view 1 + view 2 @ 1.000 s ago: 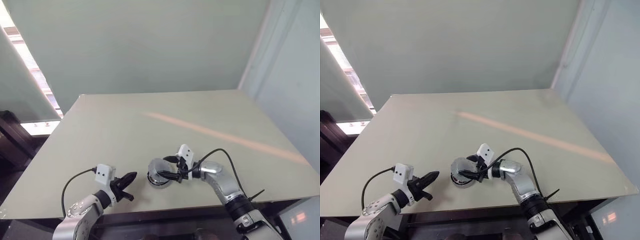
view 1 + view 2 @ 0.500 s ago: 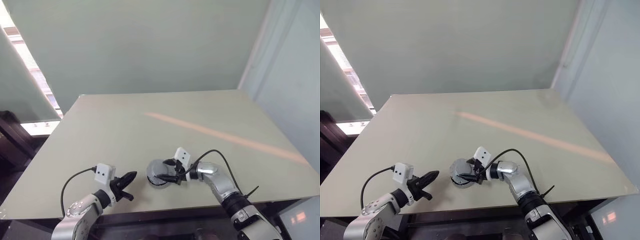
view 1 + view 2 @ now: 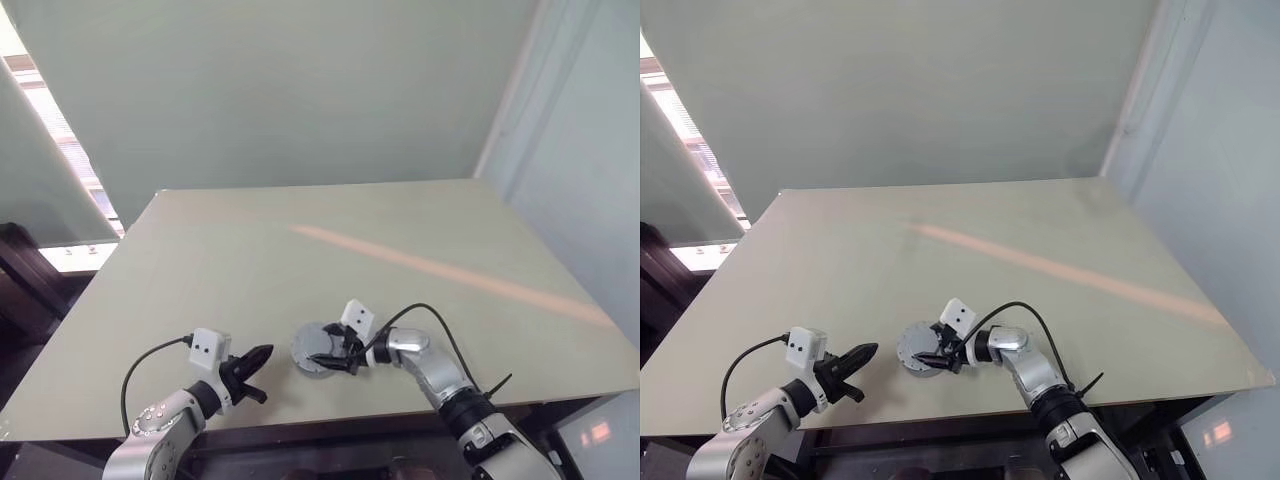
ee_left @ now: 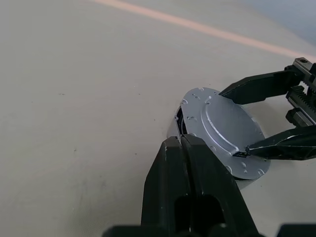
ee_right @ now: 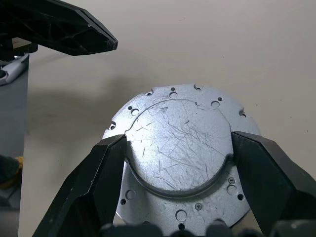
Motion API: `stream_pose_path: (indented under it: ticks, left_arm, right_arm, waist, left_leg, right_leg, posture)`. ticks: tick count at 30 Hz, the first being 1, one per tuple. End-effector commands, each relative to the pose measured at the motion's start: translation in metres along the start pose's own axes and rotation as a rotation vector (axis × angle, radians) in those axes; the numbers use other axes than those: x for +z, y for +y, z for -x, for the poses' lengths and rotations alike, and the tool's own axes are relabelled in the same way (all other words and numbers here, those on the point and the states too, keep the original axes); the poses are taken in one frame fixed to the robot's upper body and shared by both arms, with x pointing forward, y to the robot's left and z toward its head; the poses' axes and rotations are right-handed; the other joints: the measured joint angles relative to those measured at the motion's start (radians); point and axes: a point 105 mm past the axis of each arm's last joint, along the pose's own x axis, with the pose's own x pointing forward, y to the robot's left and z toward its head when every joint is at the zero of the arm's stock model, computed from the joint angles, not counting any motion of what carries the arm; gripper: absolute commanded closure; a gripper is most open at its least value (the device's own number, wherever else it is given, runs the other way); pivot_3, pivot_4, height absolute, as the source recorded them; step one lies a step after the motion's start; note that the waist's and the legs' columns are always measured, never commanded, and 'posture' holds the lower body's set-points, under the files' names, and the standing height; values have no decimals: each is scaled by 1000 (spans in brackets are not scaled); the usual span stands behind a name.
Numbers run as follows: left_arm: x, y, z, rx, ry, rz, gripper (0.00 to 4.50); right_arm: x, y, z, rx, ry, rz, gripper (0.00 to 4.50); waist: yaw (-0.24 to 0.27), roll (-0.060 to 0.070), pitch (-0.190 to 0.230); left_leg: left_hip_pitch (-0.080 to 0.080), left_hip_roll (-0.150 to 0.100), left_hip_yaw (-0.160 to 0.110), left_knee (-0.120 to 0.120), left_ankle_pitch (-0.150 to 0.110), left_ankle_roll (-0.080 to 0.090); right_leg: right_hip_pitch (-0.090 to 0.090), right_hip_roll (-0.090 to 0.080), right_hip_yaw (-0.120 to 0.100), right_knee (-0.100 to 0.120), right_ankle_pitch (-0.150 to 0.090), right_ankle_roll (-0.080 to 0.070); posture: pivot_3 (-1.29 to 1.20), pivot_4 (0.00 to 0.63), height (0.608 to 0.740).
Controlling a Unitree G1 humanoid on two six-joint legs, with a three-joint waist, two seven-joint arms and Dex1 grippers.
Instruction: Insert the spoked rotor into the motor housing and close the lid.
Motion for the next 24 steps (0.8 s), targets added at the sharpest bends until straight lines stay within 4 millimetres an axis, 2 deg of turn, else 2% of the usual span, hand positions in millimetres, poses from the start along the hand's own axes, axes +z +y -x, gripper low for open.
stream_pose_path:
  ticks: [1,10,14,19,24]
  left_arm:
    - [15,-6,-3,-28,-38,-49,4486]
    - [14,-6,-4,-30,-37,-54,4486]
    - [15,-5,-4,-28,-38,-57,4500]
    - [15,-5,-4,-25,-40,-58,4500]
    - [15,-5,-5,-24,-42,-58,4500]
  right_arm:
    - [7,6,-3,24,-9,34,870]
    - [5,2,-2,-51,15,40,870]
    - [6,1,-1,-40,34,23,22]
    - [14,-1,-1,-45,9,55,22]
    - [12,0,-2,-50,15,52,22]
  waist:
    - [0,0,0]
    - [0,0,0]
    - [0,0,0]
    - [0,0,0]
    - [0,0,0]
  left_leg:
    - [0,0,0,0,0,0]
    - [1,0,0,0,0,0]
    - [2,0,0,0,0,0]
    - [1,0,0,0,0,0]
    - [1,0,0,0,0,0]
  right_leg:
    - [0,0,0,0,0,0]
    - [0,0,0,0,0,0]
    - [1,0,0,0,0,0]
    - [1,0,0,0,0,0]
    - [1,0,0,0,0,0]
  posture:
    - [0,0,740]
    - [0,0,740]
    - [0,0,740]
    - [0,0,740]
    - [0,0,740]
